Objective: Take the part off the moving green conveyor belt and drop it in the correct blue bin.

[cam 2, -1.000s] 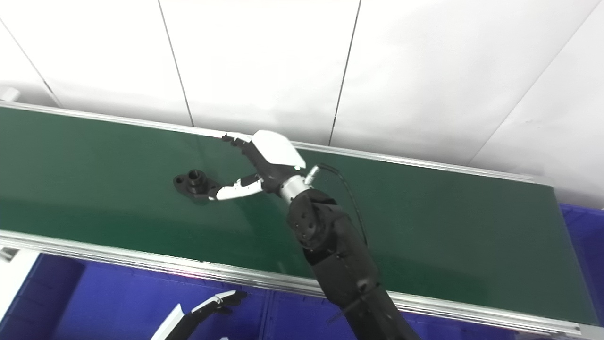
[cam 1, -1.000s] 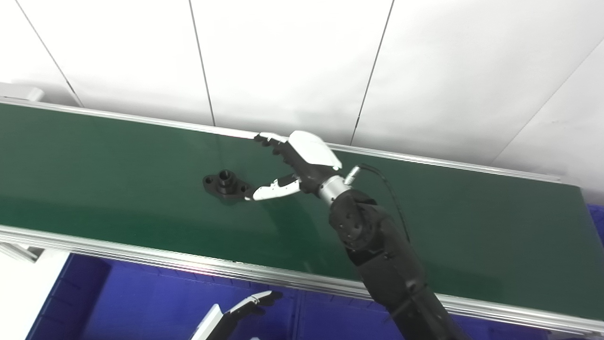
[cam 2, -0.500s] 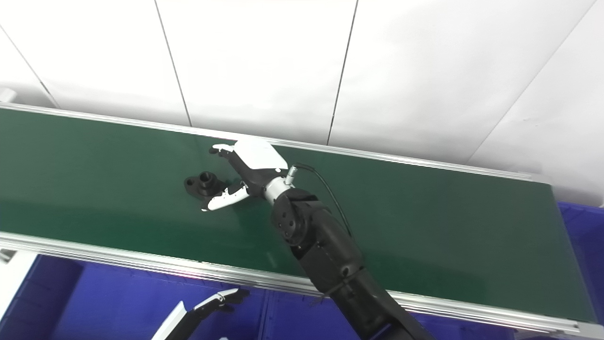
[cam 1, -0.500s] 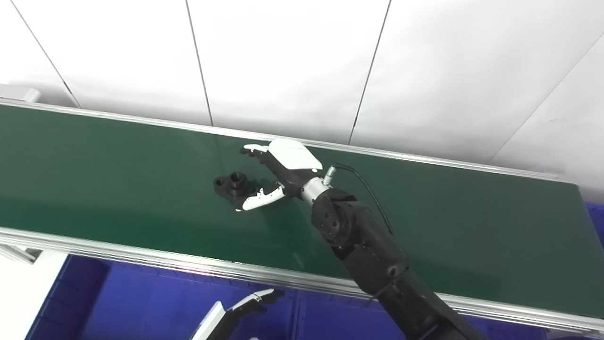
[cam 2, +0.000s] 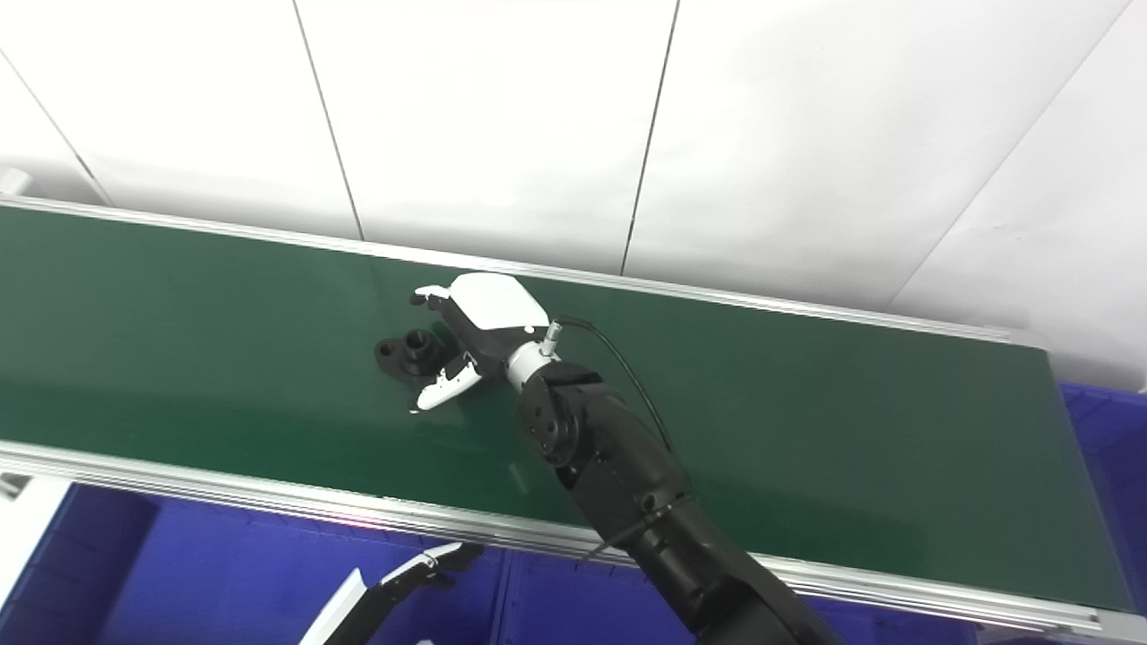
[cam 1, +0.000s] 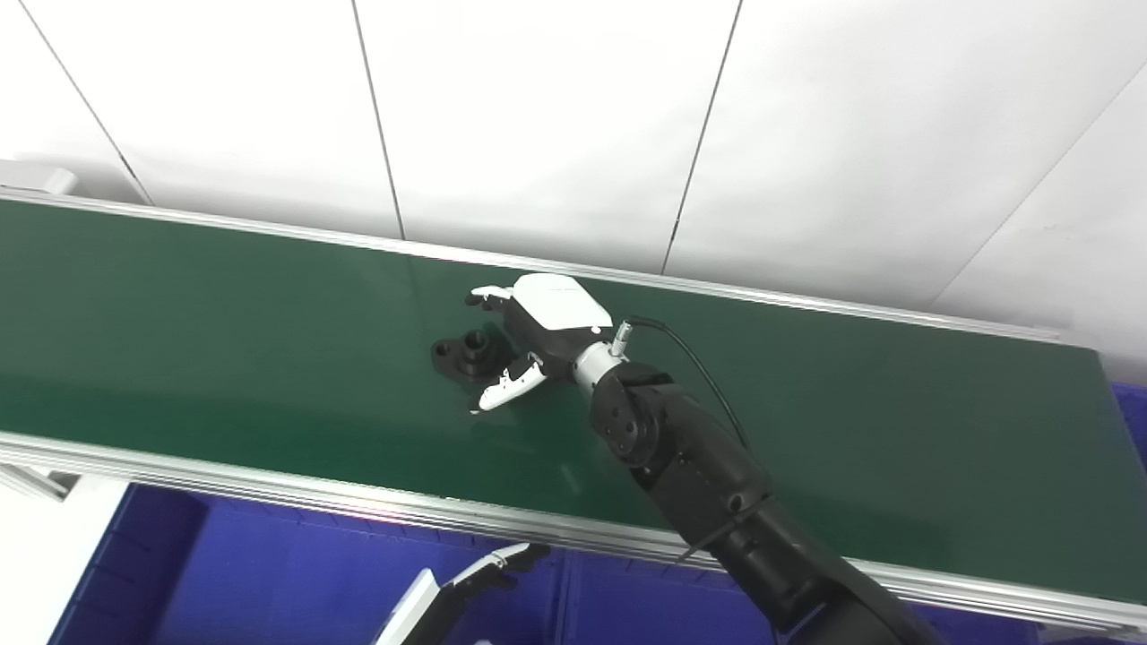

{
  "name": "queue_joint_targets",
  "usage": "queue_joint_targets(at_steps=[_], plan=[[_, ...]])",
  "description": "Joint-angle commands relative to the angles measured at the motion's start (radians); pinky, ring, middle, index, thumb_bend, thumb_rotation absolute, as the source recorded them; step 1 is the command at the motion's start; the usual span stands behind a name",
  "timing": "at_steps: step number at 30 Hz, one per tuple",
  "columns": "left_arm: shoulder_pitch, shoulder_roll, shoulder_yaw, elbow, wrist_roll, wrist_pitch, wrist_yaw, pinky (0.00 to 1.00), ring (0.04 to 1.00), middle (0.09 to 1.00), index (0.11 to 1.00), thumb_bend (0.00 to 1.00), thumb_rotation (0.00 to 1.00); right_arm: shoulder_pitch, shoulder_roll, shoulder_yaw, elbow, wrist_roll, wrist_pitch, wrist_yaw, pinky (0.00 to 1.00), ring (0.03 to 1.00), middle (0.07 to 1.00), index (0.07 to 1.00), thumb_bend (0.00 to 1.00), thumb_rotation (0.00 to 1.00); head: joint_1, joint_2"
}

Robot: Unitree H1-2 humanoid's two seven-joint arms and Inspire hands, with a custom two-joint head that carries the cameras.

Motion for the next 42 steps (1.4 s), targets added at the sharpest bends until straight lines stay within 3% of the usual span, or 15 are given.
queue_joint_targets(at_steps=[1,10,18,20,21,22,24,32,42], plan=[[-0.006,-0.008,0.005,-0.015,0.015,-0.021,0.005,0.74,0.818,0.855,0.837,0.76,0.60,-0.022,-0.005,0.012,-0.005,-0.011,-0.045,-0.003,0.65,0.761,0.820,0.857,0.78,0.28,0.005,0.004],[0.000,-0.013,0.006,-0.026,0.023,-0.021,0.004,0.74,0.815,0.857,0.834,0.74,0.58,0.013,-0.036,0.035,0.008,-0.014,-0.089,-0.039,0.56,0.668,0.754,0.796,0.71,0.10,0.010,0.013],[0.016,-0.027,0.023,-0.047,0.027,-0.021,-0.012,0.73,0.813,0.857,0.835,0.75,0.59,0.049,-0.059,0.072,-0.020,-0.034,-0.122,-0.046,0.45,0.546,0.661,0.723,0.68,0.03,0.018,0.039],[0.020,-0.030,0.026,-0.054,0.029,-0.021,-0.017,0.74,0.815,0.859,0.837,0.75,0.58,0.064,-0.069,0.088,-0.036,-0.045,-0.127,-0.047,0.39,0.481,0.594,0.693,0.69,0.01,0.021,0.047],[0.021,-0.031,0.027,-0.056,0.030,-0.021,-0.019,0.74,0.818,0.862,0.839,0.75,0.58,0.070,-0.073,0.094,-0.044,-0.049,-0.130,-0.047,0.34,0.422,0.529,0.575,0.59,0.00,0.021,0.047],[0.021,-0.033,0.027,-0.057,0.034,-0.021,-0.017,0.74,0.819,0.863,0.840,0.75,0.58,0.080,-0.080,0.102,-0.054,-0.051,-0.138,-0.044,0.31,0.387,0.489,0.534,0.55,0.00,0.023,0.051],[0.022,-0.036,0.026,-0.058,0.040,-0.021,-0.011,0.75,0.819,0.862,0.840,0.74,0.57,0.103,-0.096,0.116,-0.077,-0.056,-0.154,-0.042,0.25,0.317,0.428,0.524,0.53,0.00,0.026,0.057],[0.036,-0.046,0.036,-0.077,0.044,-0.021,-0.018,0.76,0.826,0.862,0.843,0.75,0.56,0.153,-0.128,0.152,-0.106,-0.076,-0.179,-0.056,0.24,0.310,0.414,0.527,0.52,0.00,0.030,0.075],[0.049,-0.048,0.057,-0.089,0.041,-0.021,-0.039,0.76,0.830,0.865,0.845,0.75,0.55,0.172,-0.127,0.168,-0.110,-0.089,-0.181,-0.064,0.22,0.282,0.420,0.515,0.52,0.00,0.027,0.084]])
